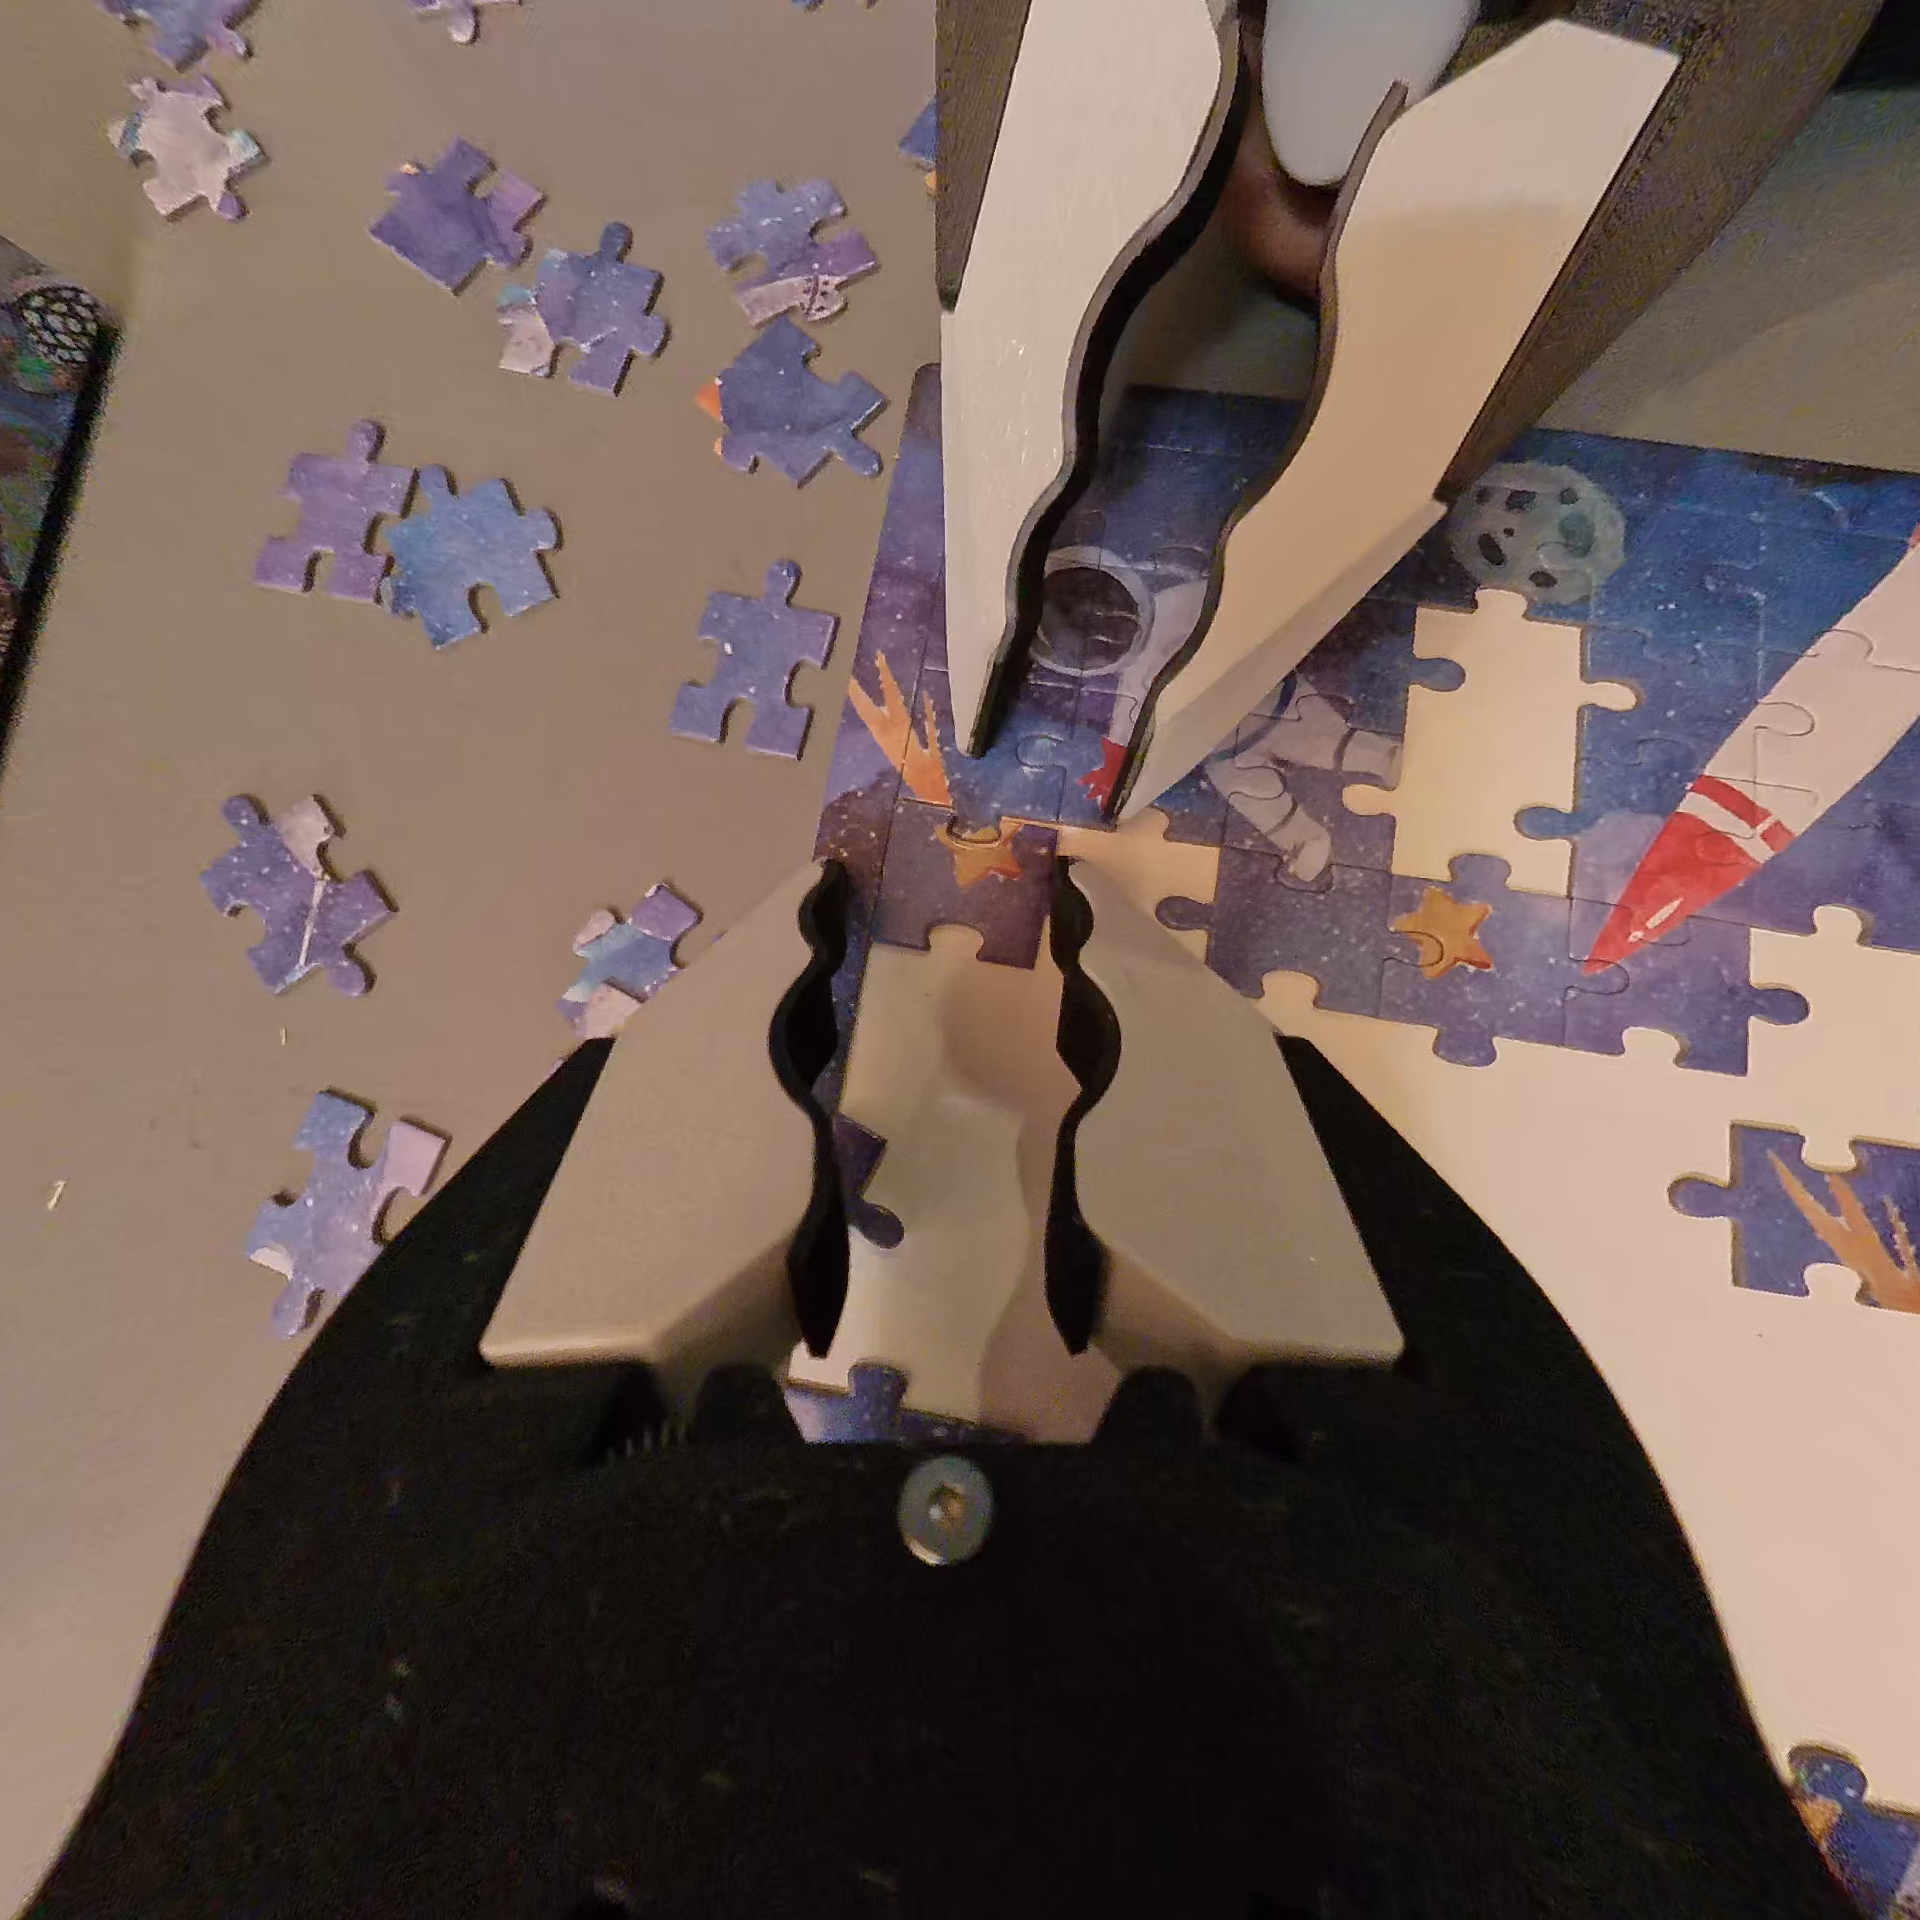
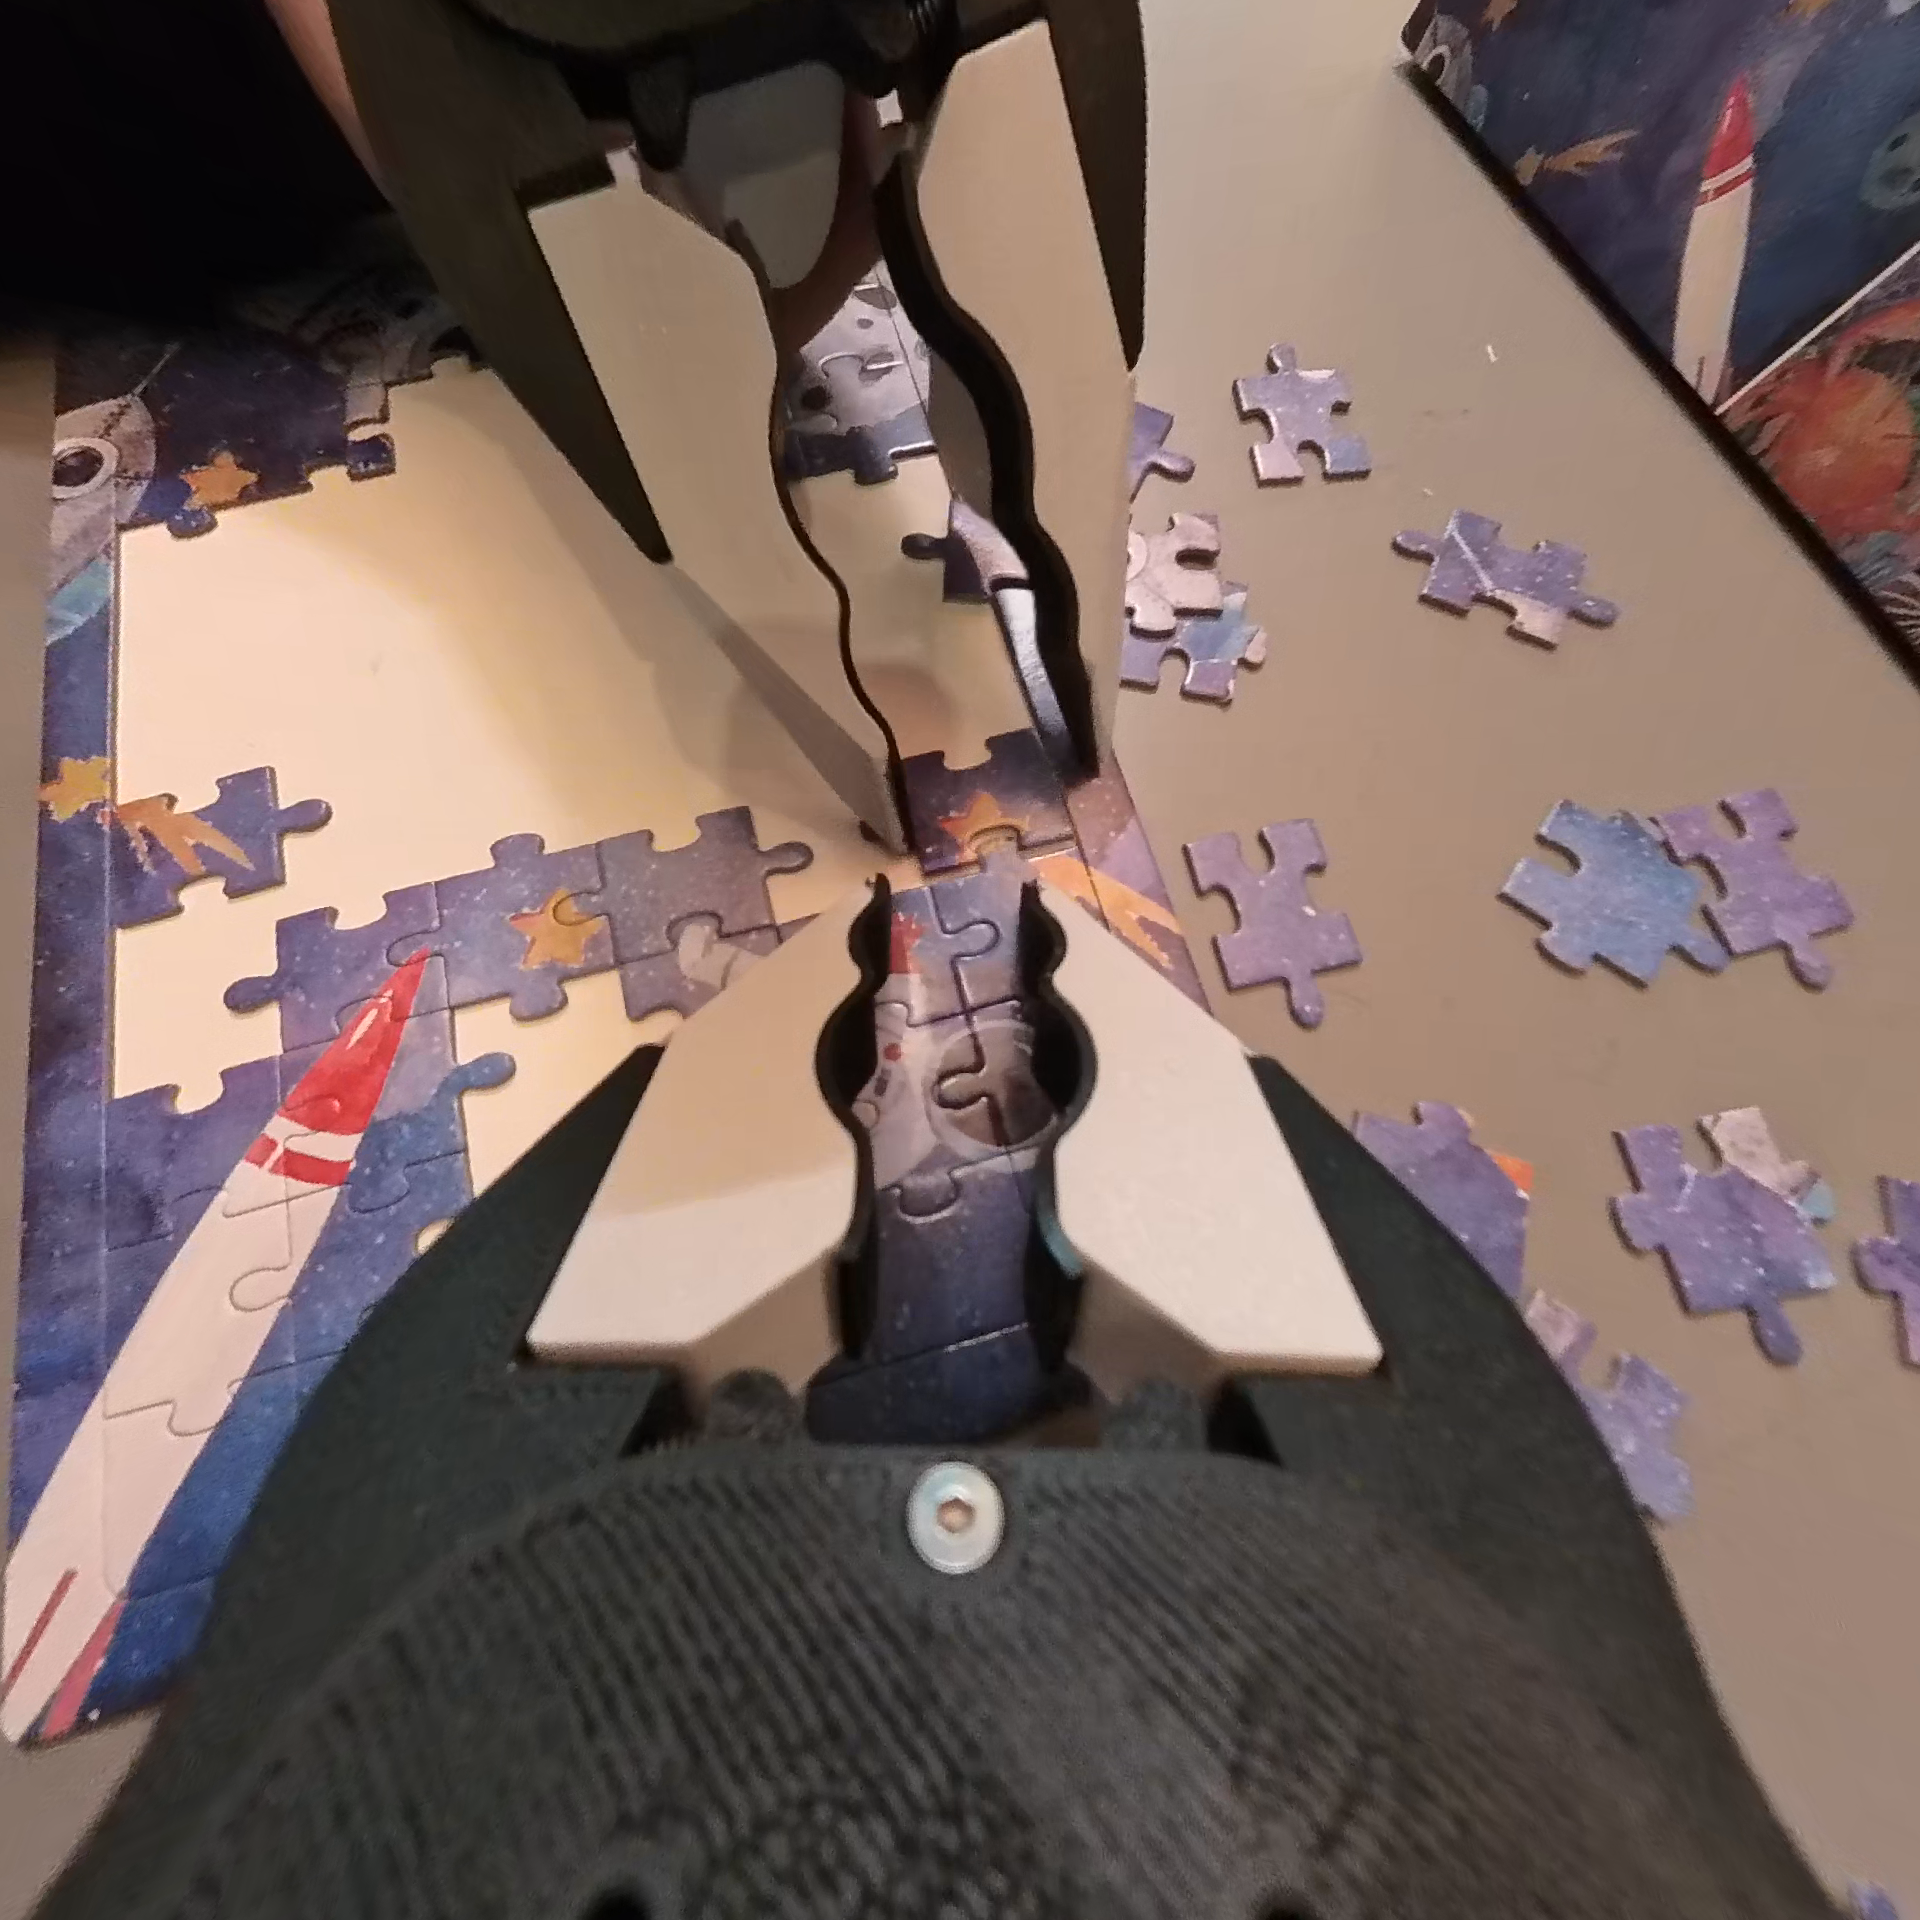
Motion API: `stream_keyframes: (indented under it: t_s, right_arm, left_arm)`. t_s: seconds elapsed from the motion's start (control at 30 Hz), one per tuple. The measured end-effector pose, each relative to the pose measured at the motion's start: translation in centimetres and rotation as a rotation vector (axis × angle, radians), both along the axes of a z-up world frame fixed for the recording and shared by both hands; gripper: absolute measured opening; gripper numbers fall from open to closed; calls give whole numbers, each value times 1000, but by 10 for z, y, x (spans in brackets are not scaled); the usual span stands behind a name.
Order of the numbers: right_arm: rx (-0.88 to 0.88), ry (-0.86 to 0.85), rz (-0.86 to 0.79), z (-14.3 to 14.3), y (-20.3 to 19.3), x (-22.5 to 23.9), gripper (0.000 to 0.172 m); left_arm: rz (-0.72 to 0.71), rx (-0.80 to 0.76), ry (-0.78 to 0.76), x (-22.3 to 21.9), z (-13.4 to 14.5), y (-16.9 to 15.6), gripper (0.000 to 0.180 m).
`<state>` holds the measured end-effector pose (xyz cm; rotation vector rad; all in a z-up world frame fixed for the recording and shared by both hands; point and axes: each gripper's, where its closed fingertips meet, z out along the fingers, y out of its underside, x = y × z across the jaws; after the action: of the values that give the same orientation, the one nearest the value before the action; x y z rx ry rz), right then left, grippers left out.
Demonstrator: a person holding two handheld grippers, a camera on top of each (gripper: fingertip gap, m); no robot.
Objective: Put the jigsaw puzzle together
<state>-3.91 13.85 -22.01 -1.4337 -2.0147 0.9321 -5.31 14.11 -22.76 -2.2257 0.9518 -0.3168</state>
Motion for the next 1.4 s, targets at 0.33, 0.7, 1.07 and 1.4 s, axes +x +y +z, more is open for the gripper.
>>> stream_keyframes:
  t_s: [0.33,0.7,1.07,1.4]
  right_arm:
    - [8,17,-1,3,0,-1,23]
    - [8,0,0,-2,0,-1,23]
    - [4,-3,1,-2,-1,-1,22]
    - [0,23,5,3,-2,-2,22]
  left_arm:
    - [-21,5,12,4,1,-3,38]
    - [-20,6,13,3,0,-4,32]
    - [-2,22,13,6,0,0,31]
    - [-7,29,20,6,0,0,30]
